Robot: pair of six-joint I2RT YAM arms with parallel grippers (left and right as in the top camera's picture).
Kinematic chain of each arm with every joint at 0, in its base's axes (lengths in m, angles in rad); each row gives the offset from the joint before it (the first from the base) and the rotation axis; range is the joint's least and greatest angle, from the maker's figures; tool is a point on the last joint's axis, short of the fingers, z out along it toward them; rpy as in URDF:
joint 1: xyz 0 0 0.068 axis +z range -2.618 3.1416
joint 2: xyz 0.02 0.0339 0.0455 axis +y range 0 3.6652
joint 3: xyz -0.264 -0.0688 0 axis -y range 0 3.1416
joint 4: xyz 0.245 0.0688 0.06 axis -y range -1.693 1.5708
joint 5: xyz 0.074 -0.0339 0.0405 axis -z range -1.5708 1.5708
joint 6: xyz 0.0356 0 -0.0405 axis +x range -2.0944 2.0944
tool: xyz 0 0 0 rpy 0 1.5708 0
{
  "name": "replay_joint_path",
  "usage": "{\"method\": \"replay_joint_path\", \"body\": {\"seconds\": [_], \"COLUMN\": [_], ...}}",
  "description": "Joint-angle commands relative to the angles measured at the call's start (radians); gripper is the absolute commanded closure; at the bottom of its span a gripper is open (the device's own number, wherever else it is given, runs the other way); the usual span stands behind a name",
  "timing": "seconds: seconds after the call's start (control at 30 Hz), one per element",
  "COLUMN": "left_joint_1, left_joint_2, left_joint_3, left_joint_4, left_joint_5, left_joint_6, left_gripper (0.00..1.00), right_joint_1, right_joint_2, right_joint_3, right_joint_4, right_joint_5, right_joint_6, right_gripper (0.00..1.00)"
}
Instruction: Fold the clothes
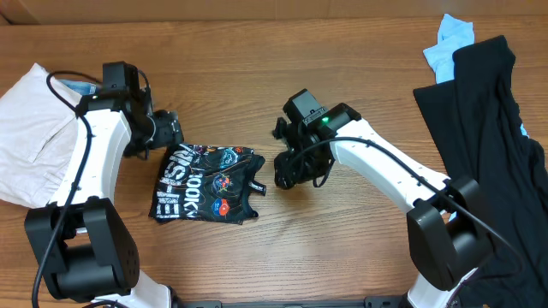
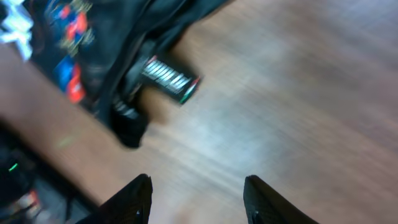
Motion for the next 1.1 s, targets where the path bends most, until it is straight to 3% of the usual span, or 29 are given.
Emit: {"method": "replay_joint_path", "body": {"seconds": [0.0,0.1,0.4,0.63,1.07], "left_joint_1": [-0.003,-0.004,-0.016,-0.015,-0.015], "left_joint_2": [-0.002,0.051,0.161,0.218,0.244], "left_joint_3": [0.014,0.014,0.014,0.013,0.013], "left_joint_4": [0.093,0.188,0.218,0.173,0.145], "left_joint_5": [0.026,0.038,0.029,-0.056,-0.13], "left_joint_6": [0.054,0.054,0.088,0.087,0.087], "left_gripper": [0.2,0.23,0.24,0.24,0.25], "right_joint_1": [0.051,0.13,0.254,0.262,0.262], "right_joint_2": [-0.019,-0.019,-0.018,-0.015,0.16], "right_joint_3": [0.015,0.014,0.013,0.012,0.012], "right_joint_4": [-0.039,-0.051,0.038,0.18,0.23], "right_joint_5": [-0.108,-0.109,-0.097,-0.098,-0.113], "right_joint_6": [-0.029,-0.043,-0.087,-0.084,-0.076], "right_gripper": [0.49,0.48,0.37,0.37,0.37]}}
